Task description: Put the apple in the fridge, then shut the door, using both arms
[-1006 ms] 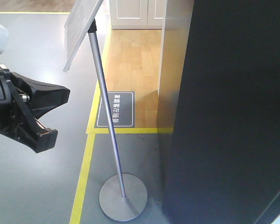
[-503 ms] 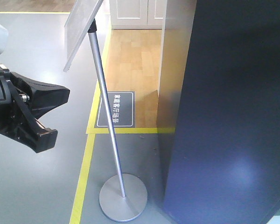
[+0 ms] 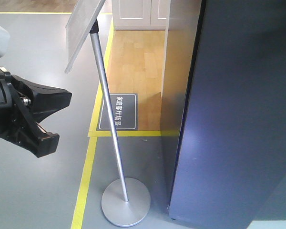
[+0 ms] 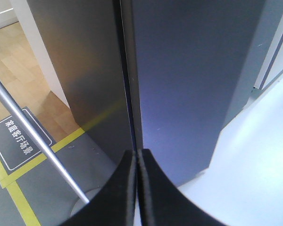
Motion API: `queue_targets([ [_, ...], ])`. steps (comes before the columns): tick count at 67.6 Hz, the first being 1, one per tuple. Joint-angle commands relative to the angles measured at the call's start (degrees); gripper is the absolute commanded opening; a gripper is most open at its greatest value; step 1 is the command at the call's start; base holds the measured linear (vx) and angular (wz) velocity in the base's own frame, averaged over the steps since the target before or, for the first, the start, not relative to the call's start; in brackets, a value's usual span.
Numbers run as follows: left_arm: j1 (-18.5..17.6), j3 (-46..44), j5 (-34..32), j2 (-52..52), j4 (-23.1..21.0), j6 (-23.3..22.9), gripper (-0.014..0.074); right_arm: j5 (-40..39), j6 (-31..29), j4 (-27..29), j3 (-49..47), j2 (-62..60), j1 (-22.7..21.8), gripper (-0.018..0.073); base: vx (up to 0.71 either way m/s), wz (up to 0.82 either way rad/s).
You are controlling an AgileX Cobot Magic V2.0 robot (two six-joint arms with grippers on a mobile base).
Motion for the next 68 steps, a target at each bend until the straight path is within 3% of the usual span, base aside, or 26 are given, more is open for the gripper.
queue_targets([
  [1,0.21,-1.57,-4.18,-0.76,-0.93,-0.34,-0.0006,-4.52,-9.05,8.59,-7.1,3.15,-0.17,-0.0004,0.0,0.0],
  [15,0.21,-1.57,-4.18,-0.76,-0.93,-0.34,-0.0006,-0.8,-20.1,21.81,-19.2,12.64,-0.17,-0.0004,0.0,0.0],
  [30,0.21,-1.57,-4.18,-0.76,-0.93,-0.34,-0.0006,5.26,-21.49,27.86,-23.85,15.02,-0.17,-0.0004,0.0,0.0],
  [49,0.21,-1.57,-4.18,-0.76,-0.93,-0.34,-0.0006,18.35,-20.36,28.11,-22.68,11.24,0.0,-0.0004,0.0,-0.01],
  [68,0.21,-1.57,-4.18,-0.76,-0.93,-0.34,-0.0006,14.61,-19.77,25.35,-6.42,-0.38,0.02,-0.0004,0.0,0.0],
])
